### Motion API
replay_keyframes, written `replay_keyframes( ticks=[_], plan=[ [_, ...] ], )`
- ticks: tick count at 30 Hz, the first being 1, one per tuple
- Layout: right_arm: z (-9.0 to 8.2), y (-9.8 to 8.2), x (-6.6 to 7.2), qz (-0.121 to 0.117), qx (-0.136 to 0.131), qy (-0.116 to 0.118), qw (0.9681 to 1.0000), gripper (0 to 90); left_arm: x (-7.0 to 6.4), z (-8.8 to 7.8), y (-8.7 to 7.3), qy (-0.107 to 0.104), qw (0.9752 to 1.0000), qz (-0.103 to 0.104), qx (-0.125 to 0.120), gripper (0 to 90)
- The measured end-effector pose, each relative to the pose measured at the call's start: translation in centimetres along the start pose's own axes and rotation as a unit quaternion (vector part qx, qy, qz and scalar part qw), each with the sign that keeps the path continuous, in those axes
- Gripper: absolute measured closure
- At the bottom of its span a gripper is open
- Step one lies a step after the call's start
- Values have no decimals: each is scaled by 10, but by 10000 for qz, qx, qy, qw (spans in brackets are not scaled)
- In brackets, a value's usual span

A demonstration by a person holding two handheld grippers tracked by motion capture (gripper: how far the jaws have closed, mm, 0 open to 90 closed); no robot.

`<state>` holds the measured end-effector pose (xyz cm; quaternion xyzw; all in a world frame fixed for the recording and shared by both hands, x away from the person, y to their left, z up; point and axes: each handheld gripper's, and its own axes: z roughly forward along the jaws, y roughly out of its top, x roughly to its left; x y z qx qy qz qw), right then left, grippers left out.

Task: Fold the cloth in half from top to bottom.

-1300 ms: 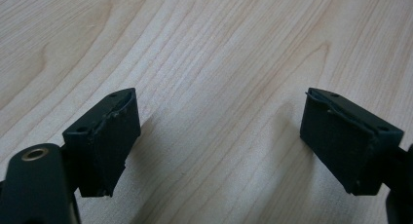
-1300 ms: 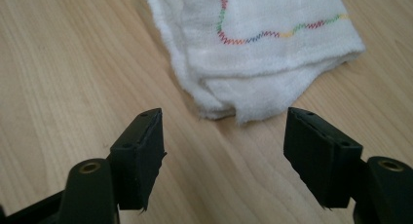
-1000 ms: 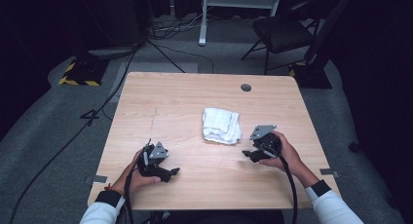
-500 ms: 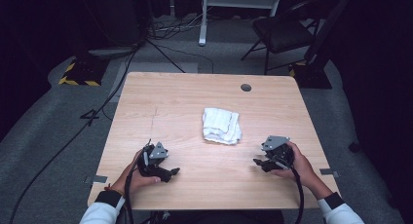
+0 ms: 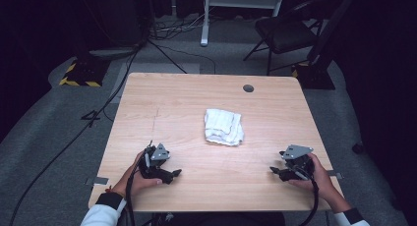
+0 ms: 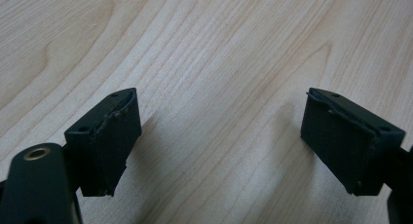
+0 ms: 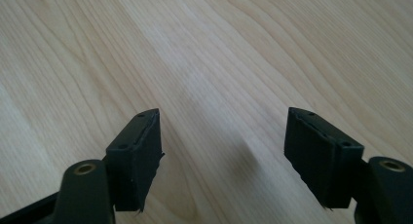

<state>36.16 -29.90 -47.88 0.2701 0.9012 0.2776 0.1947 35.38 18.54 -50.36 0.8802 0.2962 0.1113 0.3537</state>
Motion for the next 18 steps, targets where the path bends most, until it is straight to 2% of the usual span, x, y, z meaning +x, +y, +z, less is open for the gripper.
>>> replay_keyframes(
  ticks=[5,11,15,18],
  plan=[
    [-8,-19,-8,246,-125,39,9996,296,0,0,0,1,10000,0,0,150],
    [-15,-42,-17,658,-234,31,9976,295,0,0,0,2,10000,1,0,150],
    [-21,-57,-22,942,-372,27,9949,285,0,0,0,0,10000,0,0,150],
    [-24,-71,-26,1255,-559,128,9904,271,0,0,0,1,10000,0,-1,150]
  ],
)
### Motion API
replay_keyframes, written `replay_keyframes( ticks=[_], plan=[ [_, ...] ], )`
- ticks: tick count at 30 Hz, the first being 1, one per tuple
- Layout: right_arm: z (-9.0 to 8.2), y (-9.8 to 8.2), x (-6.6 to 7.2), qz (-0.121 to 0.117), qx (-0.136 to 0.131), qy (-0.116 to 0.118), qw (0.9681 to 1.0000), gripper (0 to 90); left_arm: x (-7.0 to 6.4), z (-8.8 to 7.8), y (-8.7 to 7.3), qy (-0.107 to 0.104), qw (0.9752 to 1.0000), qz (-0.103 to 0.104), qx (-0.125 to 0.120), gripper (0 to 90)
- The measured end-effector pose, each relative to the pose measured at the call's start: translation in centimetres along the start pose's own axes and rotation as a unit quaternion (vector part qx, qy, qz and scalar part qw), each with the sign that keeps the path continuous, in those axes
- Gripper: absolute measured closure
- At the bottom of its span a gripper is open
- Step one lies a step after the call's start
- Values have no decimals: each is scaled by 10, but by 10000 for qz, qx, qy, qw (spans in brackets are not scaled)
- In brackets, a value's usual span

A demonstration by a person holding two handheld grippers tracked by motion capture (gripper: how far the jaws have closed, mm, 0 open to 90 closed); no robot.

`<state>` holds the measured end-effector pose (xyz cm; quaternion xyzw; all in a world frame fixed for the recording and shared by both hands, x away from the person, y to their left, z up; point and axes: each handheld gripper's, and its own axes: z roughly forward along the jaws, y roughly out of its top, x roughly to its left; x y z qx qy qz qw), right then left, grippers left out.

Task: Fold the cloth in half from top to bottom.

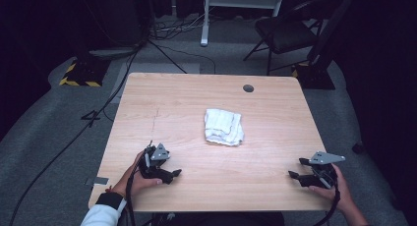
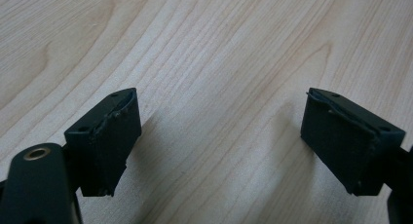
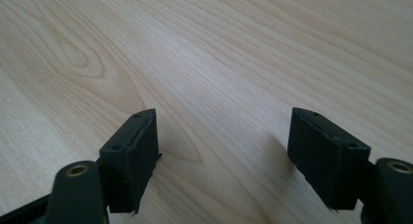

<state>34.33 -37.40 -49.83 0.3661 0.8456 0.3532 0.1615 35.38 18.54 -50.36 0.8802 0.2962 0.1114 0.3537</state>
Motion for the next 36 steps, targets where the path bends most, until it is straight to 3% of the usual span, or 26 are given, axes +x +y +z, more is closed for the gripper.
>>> replay_keyframes(
  ticks=[6,36],
  plan=[
    [-7,-13,-5,308,-213,-259,9990,246,0,1,0,-10,10000,-10,-3,147],
    [-5,-12,-6,358,-214,-290,9987,243,0,1,1,-15,10000,-17,-2,147]
  ],
)
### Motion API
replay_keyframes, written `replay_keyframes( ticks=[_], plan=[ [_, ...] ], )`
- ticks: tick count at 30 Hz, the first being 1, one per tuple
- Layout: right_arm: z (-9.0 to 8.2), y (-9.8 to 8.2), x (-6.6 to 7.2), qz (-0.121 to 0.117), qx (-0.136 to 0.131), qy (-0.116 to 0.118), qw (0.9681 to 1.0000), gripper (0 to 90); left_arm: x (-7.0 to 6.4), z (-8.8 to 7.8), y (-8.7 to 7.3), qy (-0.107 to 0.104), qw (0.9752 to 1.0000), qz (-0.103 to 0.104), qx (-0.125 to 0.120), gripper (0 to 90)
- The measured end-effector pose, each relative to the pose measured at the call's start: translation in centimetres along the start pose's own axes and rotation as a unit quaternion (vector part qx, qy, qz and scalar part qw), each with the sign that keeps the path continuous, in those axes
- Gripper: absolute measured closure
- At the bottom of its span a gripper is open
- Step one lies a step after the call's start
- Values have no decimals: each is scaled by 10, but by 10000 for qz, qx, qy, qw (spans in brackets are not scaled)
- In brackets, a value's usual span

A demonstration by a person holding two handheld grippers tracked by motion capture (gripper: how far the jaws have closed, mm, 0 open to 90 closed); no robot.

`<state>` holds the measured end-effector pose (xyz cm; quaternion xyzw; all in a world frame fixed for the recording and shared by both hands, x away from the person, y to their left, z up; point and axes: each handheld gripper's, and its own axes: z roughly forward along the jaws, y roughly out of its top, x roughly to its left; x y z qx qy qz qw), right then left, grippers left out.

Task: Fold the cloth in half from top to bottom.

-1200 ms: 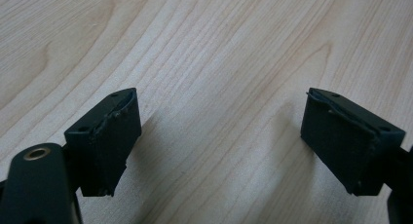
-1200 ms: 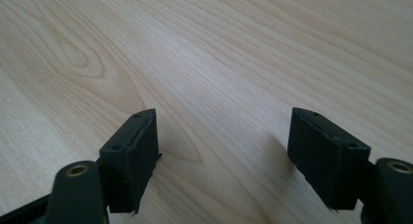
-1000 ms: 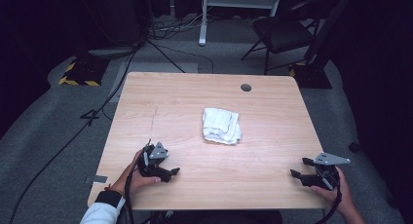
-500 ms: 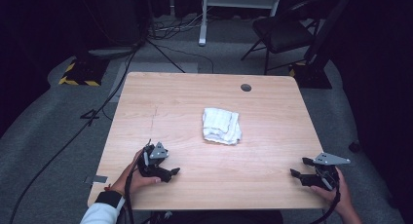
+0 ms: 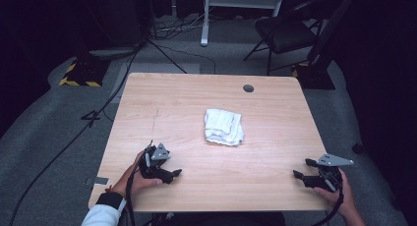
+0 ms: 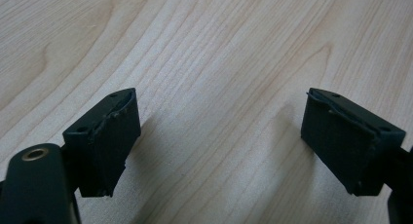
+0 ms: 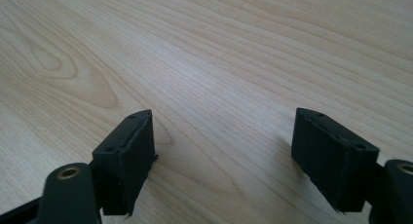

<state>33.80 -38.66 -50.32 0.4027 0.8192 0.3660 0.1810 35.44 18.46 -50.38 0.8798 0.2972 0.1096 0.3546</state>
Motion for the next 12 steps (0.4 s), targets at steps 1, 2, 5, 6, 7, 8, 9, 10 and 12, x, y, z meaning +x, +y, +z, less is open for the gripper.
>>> replay_keyframes(
  ticks=[1,2,5,6,7,8,9,10,12],
  plan=[
    [0,0,0,2,1,0,10000,245,0,0,0,0,10000,1,1,147],
    [0,0,0,10,-1,0,10000,246,0,0,0,0,10000,0,0,147],
    [0,0,0,17,-6,6,10000,251,0,0,0,-2,10000,2,2,147],
    [0,0,0,23,-5,11,10000,251,0,0,0,0,10000,2,1,147],
    [0,0,0,25,-5,11,10000,251,0,0,0,-3,10000,2,0,146],
    [0,0,0,26,-3,13,10000,251,0,0,0,-5,10000,7,3,146],
    [0,0,0,25,-5,12,10000,251,0,0,0,-5,10000,12,4,146],
    [0,0,0,24,-5,13,10000,251,0,0,0,-9,10000,14,4,146],
    [0,0,-1,27,-5,15,10000,251,1,0,0,-17,10000,21,6,146]
  ],
)
